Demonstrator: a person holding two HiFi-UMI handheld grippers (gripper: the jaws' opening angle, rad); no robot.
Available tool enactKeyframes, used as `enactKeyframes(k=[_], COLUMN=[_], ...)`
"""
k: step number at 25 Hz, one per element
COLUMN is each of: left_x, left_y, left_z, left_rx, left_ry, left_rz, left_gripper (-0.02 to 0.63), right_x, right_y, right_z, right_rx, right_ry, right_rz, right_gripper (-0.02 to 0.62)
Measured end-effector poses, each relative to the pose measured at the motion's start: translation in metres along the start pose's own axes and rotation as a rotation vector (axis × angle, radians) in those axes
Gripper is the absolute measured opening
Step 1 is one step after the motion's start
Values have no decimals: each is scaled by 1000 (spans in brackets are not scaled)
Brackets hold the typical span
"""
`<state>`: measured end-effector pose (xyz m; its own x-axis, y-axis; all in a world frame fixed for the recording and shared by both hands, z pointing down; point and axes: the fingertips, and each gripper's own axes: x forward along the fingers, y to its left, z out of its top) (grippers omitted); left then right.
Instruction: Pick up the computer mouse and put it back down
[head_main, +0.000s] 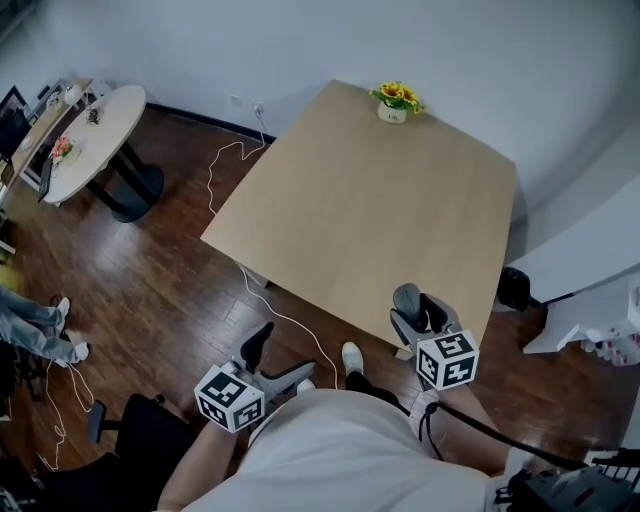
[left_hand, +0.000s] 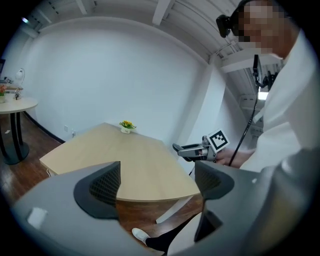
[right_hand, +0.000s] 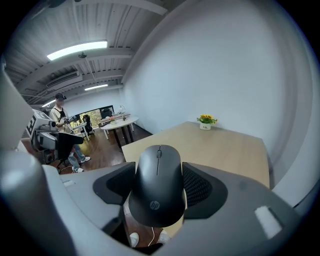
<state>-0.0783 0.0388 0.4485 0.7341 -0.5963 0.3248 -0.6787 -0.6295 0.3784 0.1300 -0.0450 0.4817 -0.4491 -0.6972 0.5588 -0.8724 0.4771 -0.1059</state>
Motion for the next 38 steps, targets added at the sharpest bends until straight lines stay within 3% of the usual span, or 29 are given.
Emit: enactKeyframes(k=[12,20,27,38], left_x=[-13,-20,-23,-15], left_y=[-12,-2,4,16], left_z=[7,-1,3,8], left_rx=[16,18,-13,-97], left_ry=[-55,-43,-49,-31], left_rz=[-39,26,110,294], left_gripper=[460,462,462,462], right_x=[-44,-30,32,196], right_y=[25,12,-41,-120], right_z=[9,2,-11,-61], right_rx=[-15,2,-15,-24], right_ry=[-46,-27,38,184], right_rz=[-14,-16,-29,5], right_gripper=[296,296,296,295])
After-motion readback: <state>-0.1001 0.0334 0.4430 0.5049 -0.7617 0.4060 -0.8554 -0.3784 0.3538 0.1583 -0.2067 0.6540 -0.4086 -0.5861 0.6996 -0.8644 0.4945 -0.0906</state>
